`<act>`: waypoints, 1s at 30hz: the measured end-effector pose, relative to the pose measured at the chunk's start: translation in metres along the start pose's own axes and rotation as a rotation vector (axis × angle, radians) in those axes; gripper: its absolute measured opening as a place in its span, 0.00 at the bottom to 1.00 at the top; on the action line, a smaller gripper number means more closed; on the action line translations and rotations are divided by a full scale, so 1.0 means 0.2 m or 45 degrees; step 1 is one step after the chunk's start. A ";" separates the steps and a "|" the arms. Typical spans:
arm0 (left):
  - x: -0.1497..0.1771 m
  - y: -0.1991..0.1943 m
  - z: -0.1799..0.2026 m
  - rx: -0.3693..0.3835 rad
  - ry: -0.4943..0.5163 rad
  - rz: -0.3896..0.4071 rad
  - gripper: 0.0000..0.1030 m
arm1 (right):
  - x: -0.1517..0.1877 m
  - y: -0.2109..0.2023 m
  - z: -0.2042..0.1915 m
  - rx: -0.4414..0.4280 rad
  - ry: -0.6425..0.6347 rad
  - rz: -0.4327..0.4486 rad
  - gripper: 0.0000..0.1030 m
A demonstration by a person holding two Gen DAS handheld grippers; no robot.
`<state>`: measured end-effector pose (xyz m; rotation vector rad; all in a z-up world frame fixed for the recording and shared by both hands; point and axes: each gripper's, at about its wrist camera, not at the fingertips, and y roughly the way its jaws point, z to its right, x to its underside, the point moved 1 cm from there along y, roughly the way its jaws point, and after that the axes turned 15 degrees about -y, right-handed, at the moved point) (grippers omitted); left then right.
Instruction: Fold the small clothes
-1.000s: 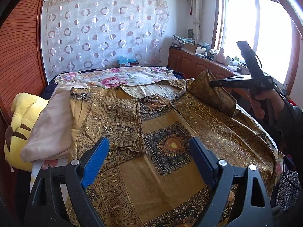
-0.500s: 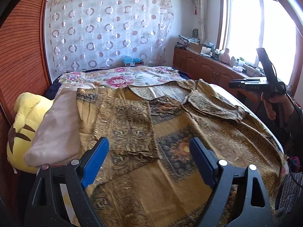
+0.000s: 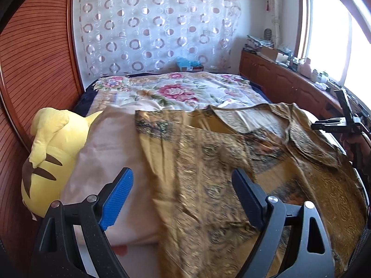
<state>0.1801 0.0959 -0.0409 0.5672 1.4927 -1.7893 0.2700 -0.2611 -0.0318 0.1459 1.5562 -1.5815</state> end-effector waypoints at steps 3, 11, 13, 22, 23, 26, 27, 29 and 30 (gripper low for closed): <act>-0.05 0.07 -0.03 -0.028 -0.008 -0.014 0.85 | -0.05 0.07 0.02 -0.020 -0.024 -0.003 0.38; -0.14 0.22 -0.13 -0.059 -0.045 -0.054 0.85 | -0.03 0.08 0.09 -0.188 -0.119 0.046 0.04; -0.16 0.23 -0.14 -0.060 -0.045 -0.053 0.85 | -0.01 0.05 0.14 -0.180 -0.122 0.069 0.03; -0.21 0.31 -0.19 -0.030 -0.071 -0.079 0.73 | 0.02 0.08 0.28 -0.053 -0.003 0.058 0.02; -0.22 0.32 -0.20 -0.028 -0.070 -0.087 0.69 | 0.02 0.09 0.29 -0.047 0.012 0.053 0.02; -0.24 0.35 -0.20 -0.013 -0.074 -0.105 0.56 | -0.01 0.12 0.26 -0.050 0.028 0.056 0.06; -0.25 0.36 -0.20 -0.004 -0.076 -0.114 0.55 | -0.03 0.12 0.24 -0.057 0.020 0.063 0.12; -0.26 0.39 -0.21 0.002 -0.084 -0.131 0.55 | -0.05 0.12 0.23 -0.070 -0.007 0.073 0.21; -0.27 0.40 -0.21 -0.003 -0.091 -0.139 0.55 | -0.06 0.11 0.22 -0.069 -0.016 0.077 0.26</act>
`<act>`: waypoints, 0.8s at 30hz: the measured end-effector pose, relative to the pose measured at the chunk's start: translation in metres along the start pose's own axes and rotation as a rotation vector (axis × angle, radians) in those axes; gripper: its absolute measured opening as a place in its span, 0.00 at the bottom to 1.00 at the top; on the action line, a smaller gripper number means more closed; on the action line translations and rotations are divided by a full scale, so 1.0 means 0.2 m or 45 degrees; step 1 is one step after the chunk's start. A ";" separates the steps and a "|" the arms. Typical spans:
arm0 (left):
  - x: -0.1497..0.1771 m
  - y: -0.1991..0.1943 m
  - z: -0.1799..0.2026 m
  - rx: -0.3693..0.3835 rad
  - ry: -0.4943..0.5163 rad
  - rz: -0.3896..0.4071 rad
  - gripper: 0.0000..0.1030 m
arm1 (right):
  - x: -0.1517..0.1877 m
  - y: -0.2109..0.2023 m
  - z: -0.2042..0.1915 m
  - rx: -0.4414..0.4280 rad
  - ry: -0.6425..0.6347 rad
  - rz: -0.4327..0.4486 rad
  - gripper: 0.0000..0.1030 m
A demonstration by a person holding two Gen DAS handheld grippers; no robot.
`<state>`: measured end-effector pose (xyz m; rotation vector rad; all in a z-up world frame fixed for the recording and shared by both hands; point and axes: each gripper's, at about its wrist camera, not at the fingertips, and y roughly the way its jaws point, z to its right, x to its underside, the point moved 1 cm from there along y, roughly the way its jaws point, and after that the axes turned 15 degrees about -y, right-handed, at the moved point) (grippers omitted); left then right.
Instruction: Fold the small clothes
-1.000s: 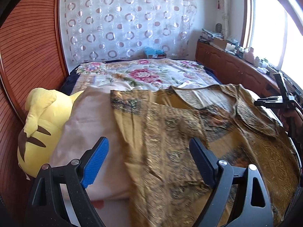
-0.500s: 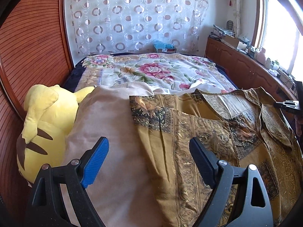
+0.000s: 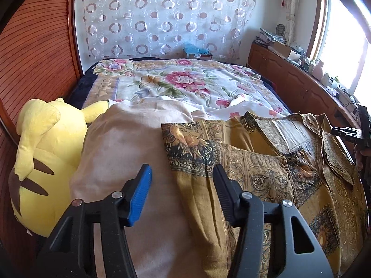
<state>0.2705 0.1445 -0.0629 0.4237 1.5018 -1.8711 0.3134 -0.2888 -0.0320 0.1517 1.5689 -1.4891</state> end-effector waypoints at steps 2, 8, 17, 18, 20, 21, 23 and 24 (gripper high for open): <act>-0.02 0.02 0.00 -0.007 -0.010 -0.013 0.55 | -0.02 0.03 0.00 0.017 -0.008 -0.008 0.33; -0.05 0.06 0.01 -0.042 -0.010 -0.028 0.55 | -0.06 0.13 0.04 0.040 0.013 -0.062 0.35; -0.05 0.09 0.01 0.067 -0.023 -0.070 0.13 | -0.10 0.18 0.04 0.003 0.021 -0.054 0.35; -0.05 0.08 0.01 0.071 -0.019 -0.067 0.11 | -0.10 0.18 0.02 0.000 0.009 -0.057 0.20; -0.05 0.05 0.02 0.096 -0.020 -0.050 0.06 | -0.11 0.18 -0.01 0.008 -0.029 -0.067 0.04; -0.04 0.00 0.04 0.121 -0.020 -0.028 0.05 | -0.11 0.17 -0.02 0.015 -0.042 -0.069 0.03; -0.03 -0.06 0.08 0.143 -0.010 -0.005 0.04 | -0.11 0.11 -0.05 0.033 -0.049 -0.033 0.03; -0.02 -0.11 0.11 0.146 0.003 0.015 0.04 | -0.10 0.07 -0.06 0.035 -0.049 0.000 0.02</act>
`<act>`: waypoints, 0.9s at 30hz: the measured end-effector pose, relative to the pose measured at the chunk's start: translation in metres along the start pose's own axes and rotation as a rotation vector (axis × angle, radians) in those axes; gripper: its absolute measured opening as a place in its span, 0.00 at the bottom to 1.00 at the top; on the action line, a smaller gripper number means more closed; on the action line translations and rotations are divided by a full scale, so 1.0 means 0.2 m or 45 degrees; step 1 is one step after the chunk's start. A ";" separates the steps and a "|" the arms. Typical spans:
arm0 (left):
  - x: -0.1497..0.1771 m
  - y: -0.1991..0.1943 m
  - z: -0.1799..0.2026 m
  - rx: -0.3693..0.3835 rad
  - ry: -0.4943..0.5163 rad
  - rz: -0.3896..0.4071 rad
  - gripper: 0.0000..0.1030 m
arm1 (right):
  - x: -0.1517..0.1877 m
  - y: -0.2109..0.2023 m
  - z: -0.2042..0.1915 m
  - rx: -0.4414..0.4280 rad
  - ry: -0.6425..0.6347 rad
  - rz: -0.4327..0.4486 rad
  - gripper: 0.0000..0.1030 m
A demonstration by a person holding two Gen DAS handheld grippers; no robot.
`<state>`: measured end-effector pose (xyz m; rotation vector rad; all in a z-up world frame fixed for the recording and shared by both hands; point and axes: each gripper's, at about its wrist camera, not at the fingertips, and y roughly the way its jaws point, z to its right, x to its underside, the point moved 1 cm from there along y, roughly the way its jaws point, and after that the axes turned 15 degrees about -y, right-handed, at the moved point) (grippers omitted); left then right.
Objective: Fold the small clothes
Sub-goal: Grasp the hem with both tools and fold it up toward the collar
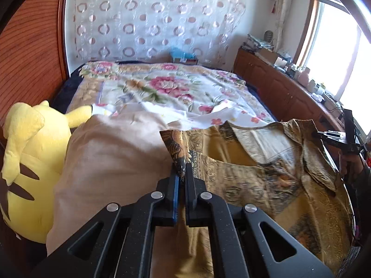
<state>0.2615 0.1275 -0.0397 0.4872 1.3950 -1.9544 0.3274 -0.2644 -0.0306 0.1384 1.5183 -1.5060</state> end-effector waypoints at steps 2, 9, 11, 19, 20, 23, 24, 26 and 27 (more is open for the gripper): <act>0.03 -0.08 0.05 0.014 0.031 0.029 0.04 | 0.01 -0.11 -0.04 -0.002 0.009 0.071 0.02; 0.20 -0.42 0.14 0.088 0.080 0.134 0.03 | 0.23 -0.51 -0.17 0.016 0.010 0.214 0.02; 0.26 -0.50 0.12 0.091 0.081 0.153 0.03 | 0.33 -0.61 -0.20 0.018 0.028 0.240 0.02; 0.53 -0.76 0.06 0.100 0.036 0.222 0.02 | 0.82 -0.96 -0.32 -0.012 0.094 0.348 0.02; 0.58 -0.78 0.05 0.098 0.026 0.223 0.02 | 0.87 -0.99 -0.33 -0.022 0.110 0.355 0.02; 0.70 -0.82 0.02 0.116 -0.010 0.216 0.02 | 1.04 -1.03 -0.39 -0.023 0.119 0.341 0.02; 0.74 -0.84 0.01 0.114 -0.020 0.209 0.02 | 1.09 -1.05 -0.40 -0.026 0.126 0.340 0.02; 0.79 -0.87 0.00 0.114 -0.028 0.193 0.02 | 1.18 -1.10 -0.41 -0.034 0.155 0.348 0.02; 0.82 -0.89 0.00 0.117 -0.030 0.177 0.02 | 1.23 -1.12 -0.42 -0.047 0.168 0.350 0.02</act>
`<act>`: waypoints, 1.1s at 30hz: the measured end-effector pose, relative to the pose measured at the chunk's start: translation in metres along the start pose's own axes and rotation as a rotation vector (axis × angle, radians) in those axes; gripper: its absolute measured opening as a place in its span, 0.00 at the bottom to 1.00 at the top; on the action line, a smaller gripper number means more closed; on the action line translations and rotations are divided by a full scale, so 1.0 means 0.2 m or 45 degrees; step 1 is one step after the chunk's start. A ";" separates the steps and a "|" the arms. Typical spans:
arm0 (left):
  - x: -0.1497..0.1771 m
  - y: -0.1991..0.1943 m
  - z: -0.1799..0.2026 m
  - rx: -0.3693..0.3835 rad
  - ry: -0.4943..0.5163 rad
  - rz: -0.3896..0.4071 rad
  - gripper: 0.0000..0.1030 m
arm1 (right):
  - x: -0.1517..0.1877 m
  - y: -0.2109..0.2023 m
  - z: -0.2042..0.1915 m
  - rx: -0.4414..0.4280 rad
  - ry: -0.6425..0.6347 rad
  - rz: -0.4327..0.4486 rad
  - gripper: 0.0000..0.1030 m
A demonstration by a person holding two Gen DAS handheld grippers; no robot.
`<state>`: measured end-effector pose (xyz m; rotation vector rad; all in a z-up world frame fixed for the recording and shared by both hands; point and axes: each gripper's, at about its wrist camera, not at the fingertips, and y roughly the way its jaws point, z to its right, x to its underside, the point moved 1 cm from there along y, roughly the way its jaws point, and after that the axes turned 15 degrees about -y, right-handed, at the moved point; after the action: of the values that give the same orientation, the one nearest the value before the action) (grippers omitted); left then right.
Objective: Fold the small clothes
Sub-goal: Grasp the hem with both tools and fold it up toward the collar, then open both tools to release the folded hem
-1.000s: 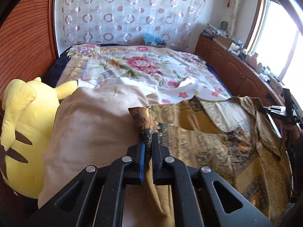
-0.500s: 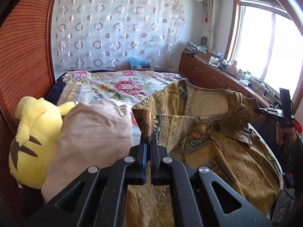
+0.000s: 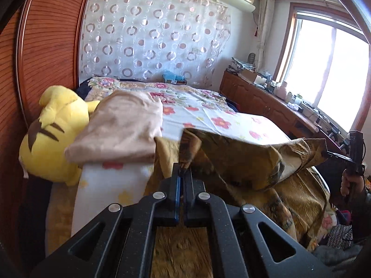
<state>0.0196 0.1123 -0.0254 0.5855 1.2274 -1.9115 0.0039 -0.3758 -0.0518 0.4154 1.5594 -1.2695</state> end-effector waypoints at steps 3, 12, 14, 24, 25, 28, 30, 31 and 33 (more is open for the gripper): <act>0.07 -0.09 0.06 0.004 0.049 -0.007 0.02 | 0.09 -0.12 -0.02 -0.033 0.013 -0.002 0.02; 0.14 -0.19 0.09 -0.039 0.084 -0.019 0.02 | 0.03 -0.16 -0.08 -0.002 -0.034 -0.082 0.02; 0.14 -0.20 0.09 -0.052 0.080 -0.027 0.09 | -0.02 -0.13 -0.09 0.007 -0.038 -0.099 0.02; 0.10 -0.26 0.11 -0.028 0.097 0.003 0.45 | -0.11 -0.22 -0.10 0.093 -0.107 -0.104 0.05; 0.09 -0.26 0.11 -0.037 0.097 0.004 0.53 | -0.11 -0.24 -0.10 0.106 -0.111 -0.099 0.05; 0.07 -0.28 0.09 -0.048 0.093 0.030 0.68 | -0.10 -0.28 -0.10 0.151 -0.112 -0.085 0.10; 0.05 -0.29 0.06 -0.057 0.077 0.044 0.71 | -0.11 -0.27 -0.10 0.170 -0.115 -0.082 0.13; 0.04 -0.29 0.04 -0.073 0.065 0.053 0.72 | -0.12 -0.26 -0.10 0.177 -0.118 -0.081 0.15; 0.02 -0.26 0.02 -0.111 0.062 0.056 0.72 | -0.14 -0.22 -0.11 0.185 -0.124 -0.077 0.25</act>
<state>-0.0245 0.1184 0.0015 0.6114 1.3113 -1.8068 -0.0294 -0.3643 -0.0083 0.3951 1.4118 -1.4345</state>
